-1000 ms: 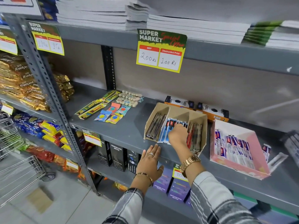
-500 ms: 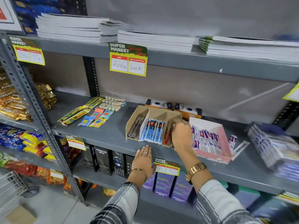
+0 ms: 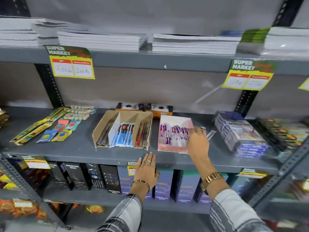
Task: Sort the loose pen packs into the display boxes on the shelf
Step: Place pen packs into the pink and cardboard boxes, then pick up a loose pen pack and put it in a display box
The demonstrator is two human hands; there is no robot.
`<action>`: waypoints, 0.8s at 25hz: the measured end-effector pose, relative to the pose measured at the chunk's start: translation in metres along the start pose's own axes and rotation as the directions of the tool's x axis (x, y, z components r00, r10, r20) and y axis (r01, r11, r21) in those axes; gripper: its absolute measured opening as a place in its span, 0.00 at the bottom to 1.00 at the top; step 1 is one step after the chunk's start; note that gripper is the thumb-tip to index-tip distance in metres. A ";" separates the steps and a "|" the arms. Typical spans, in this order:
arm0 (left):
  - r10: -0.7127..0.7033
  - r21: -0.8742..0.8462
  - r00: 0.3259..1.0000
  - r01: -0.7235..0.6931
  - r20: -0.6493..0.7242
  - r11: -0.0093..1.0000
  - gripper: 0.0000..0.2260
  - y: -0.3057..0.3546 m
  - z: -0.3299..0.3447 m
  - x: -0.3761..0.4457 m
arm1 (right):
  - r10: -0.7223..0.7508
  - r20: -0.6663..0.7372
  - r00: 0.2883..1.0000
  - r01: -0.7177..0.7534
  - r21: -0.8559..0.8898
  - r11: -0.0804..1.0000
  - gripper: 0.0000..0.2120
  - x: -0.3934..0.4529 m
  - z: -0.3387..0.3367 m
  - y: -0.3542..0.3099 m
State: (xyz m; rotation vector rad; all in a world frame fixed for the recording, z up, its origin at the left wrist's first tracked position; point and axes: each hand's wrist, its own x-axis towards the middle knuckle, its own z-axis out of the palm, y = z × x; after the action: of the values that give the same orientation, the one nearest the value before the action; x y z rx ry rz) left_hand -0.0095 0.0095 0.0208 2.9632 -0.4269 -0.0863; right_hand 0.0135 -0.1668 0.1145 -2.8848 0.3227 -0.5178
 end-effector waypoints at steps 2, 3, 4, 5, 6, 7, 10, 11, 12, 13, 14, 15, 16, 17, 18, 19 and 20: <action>0.016 0.009 1.000 -0.016 -0.004 1.000 0.29 0.010 0.003 0.004 | 0.102 0.009 0.995 -0.102 0.012 0.995 0.15 0.004 0.001 0.022; 0.018 0.012 1.000 -0.018 -0.004 1.000 0.29 0.014 0.004 0.006 | 0.149 0.016 0.989 -0.150 0.020 0.989 0.15 0.007 0.002 0.030; 0.014 0.015 1.000 -0.014 -0.006 1.000 0.30 0.017 0.005 0.007 | 0.190 0.029 0.981 -0.191 0.031 0.981 0.15 0.010 0.003 0.038; 0.004 0.016 1.000 -0.004 -0.009 1.000 0.31 0.020 0.005 0.009 | 0.216 0.043 0.975 -0.218 0.039 0.975 0.14 0.015 0.006 0.045; -0.006 0.012 1.000 0.007 -0.011 1.000 0.32 0.022 0.006 0.009 | 0.229 0.063 0.971 -0.232 0.043 0.972 0.14 0.018 0.011 0.050; -0.014 0.007 1.000 0.014 -0.013 1.000 0.33 0.023 0.007 0.009 | 0.230 0.095 0.969 -0.235 0.042 0.971 0.13 0.022 0.015 0.053; -0.012 -0.011 1.000 0.012 -0.008 1.000 0.35 0.023 0.008 0.010 | 0.260 0.219 0.941 -0.282 0.075 0.957 0.13 0.029 0.029 0.057; -0.009 -0.017 1.000 0.009 -0.008 1.000 0.35 0.022 0.008 0.010 | 0.277 0.246 0.929 -0.305 0.085 0.949 0.13 0.031 0.033 0.057; -0.007 -0.024 1.000 0.007 -0.010 1.000 0.35 0.021 0.009 0.011 | 0.301 0.260 0.918 -0.334 0.094 0.938 0.13 0.032 0.037 0.056; -0.004 -0.030 1.000 0.004 -0.012 1.000 0.35 0.020 0.009 0.011 | 0.326 0.260 0.909 -0.361 0.101 0.927 0.13 0.033 0.039 0.055; -0.001 -0.035 1.000 0.001 -0.016 0.999 0.35 0.019 0.010 0.011 | 0.349 0.257 0.901 -0.386 0.109 0.916 0.14 0.035 0.040 0.055; 0.002 -0.040 1.000 -0.003 -0.018 0.999 0.35 0.018 0.011 0.011 | 0.370 0.249 0.895 -0.409 0.122 0.904 0.14 0.036 0.040 0.055; 0.006 -0.043 1.000 -0.007 -0.019 0.999 0.35 0.018 0.011 0.011 | 0.394 0.244 0.886 -0.435 0.143 0.889 0.14 0.038 0.040 0.057; 0.008 -0.046 1.000 -0.009 -0.019 0.999 0.35 0.017 0.011 0.010 | 0.416 0.237 0.878 -0.458 0.164 0.874 0.15 0.039 0.039 0.060; 0.010 -0.050 1.000 -0.011 -0.019 0.999 0.35 0.017 0.011 0.010 | 0.435 0.231 0.870 -0.478 0.179 0.860 0.16 0.040 0.039 0.063; 0.011 -0.056 1.000 -0.012 -0.020 0.998 0.35 0.017 0.011 0.010 | 0.450 0.227 0.864 -0.492 0.183 0.851 0.16 0.040 0.038 0.065; 0.012 -0.061 1.000 -0.013 -0.021 0.998 0.35 0.017 0.010 0.010 | 0.462 0.229 0.857 -0.504 0.182 0.844 0.16 0.041 0.036 0.066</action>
State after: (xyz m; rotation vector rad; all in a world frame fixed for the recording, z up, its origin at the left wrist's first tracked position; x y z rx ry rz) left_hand -0.0054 -0.0105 0.0128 2.8981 -0.4319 -0.0661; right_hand 0.0521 -0.2346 0.0791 -2.4571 0.8688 -0.1888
